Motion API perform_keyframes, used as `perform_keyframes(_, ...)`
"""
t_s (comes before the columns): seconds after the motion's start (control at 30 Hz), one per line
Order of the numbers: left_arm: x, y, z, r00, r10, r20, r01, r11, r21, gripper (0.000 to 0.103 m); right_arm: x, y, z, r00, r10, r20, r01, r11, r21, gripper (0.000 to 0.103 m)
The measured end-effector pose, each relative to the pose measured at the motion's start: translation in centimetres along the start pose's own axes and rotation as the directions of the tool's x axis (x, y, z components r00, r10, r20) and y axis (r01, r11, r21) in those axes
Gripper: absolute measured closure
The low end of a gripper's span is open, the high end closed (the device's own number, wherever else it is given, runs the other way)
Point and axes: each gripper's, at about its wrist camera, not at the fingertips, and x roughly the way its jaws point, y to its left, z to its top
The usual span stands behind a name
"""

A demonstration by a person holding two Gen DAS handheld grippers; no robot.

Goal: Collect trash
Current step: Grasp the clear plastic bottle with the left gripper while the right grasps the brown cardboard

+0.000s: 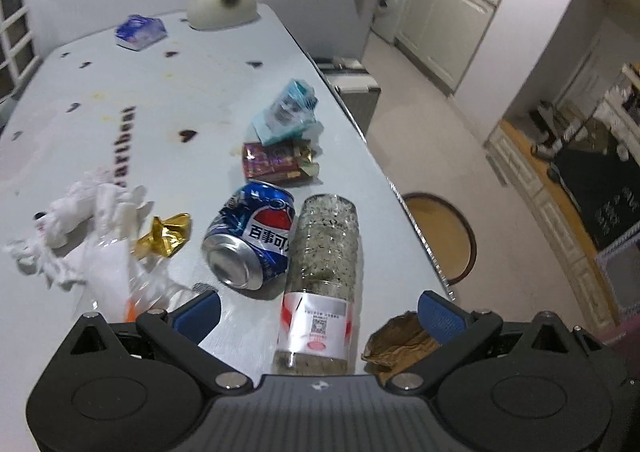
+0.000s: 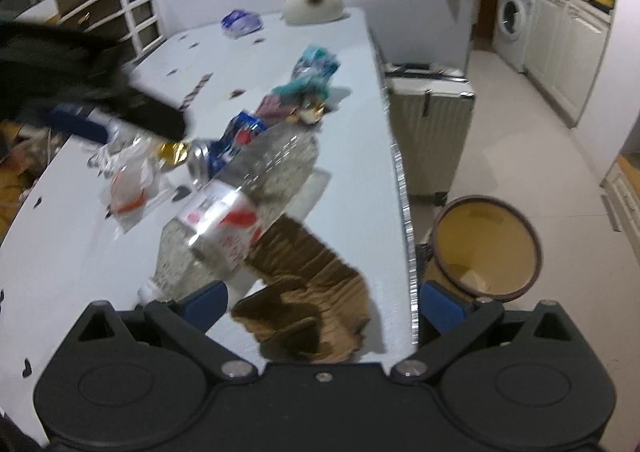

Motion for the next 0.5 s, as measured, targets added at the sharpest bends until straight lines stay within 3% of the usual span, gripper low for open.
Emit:
perform_keyframes(0.07,1.4,-0.1,0.2,1.0,-0.002,-0.03,0.002,1.0,0.024,0.0,1.1,0.5,0.1,0.999,0.023,-0.031,-0.024,1.0,-0.019,0.0)
perform_keyframes(0.37,6.1,-0.1,-0.1,0.993,0.009,-0.117,0.003,0.994,0.106,0.0,5.8,1.6,0.0,0.994,-0.058,-0.093,0.037,0.977,-0.212,0.0)
perform_keyframes(0.5,7.0,-0.1,0.1,0.991,0.004,-0.134,0.014,0.992,0.129,0.0,6.9,0.9,0.1,0.991,-0.031,-0.131,-0.002,0.969,-0.249,0.0)
